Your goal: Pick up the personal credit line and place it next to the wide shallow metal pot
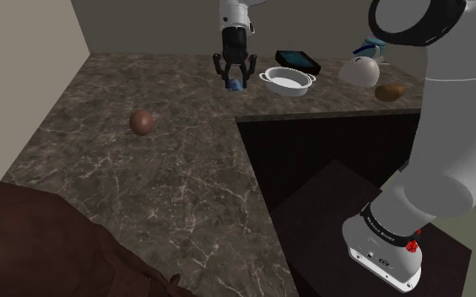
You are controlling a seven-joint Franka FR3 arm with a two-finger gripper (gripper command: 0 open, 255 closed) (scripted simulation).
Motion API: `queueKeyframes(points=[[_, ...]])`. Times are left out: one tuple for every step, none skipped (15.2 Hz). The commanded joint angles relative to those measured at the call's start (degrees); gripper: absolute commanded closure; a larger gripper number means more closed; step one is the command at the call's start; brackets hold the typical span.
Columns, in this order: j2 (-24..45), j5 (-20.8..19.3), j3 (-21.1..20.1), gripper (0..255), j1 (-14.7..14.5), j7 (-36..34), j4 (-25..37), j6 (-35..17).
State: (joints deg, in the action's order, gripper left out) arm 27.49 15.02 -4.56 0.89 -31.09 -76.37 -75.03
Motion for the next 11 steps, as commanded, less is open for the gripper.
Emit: queueKeyframes(points=[[-2.3,-0.7,0.8,255,1.6,2.6,-3.0,-0.1],[-3.3,-1.0,1.2,255,2.3,3.8,-4.6,-0.2],[-4.4,-1.4,1.7,255,3.0,5.0,-6.1,-0.4],[-5.3,-1.8,2.1,255,3.8,6.2,-7.4,-0.5],[-6.2,-2.3,2.5,255,4.5,7.4,-8.7,-0.6],[-7.1,-2.7,3.0,255,5.2,8.7,-9.8,-0.7],[-7.8,-3.2,3.5,255,5.9,9.9,-10.9,-0.7],[-8.5,-3.6,3.9,255,6.6,11.1,-11.9,-0.7],[-9.2,-4.1,4.4,255,7.3,12.3,-12.8,-0.8],[-9.8,-4.6,4.9,255,8.0,13.5,-13.6,-0.8],[-10.4,-5.2,5.4,255,8.7,14.8,-14.4,-0.8]])
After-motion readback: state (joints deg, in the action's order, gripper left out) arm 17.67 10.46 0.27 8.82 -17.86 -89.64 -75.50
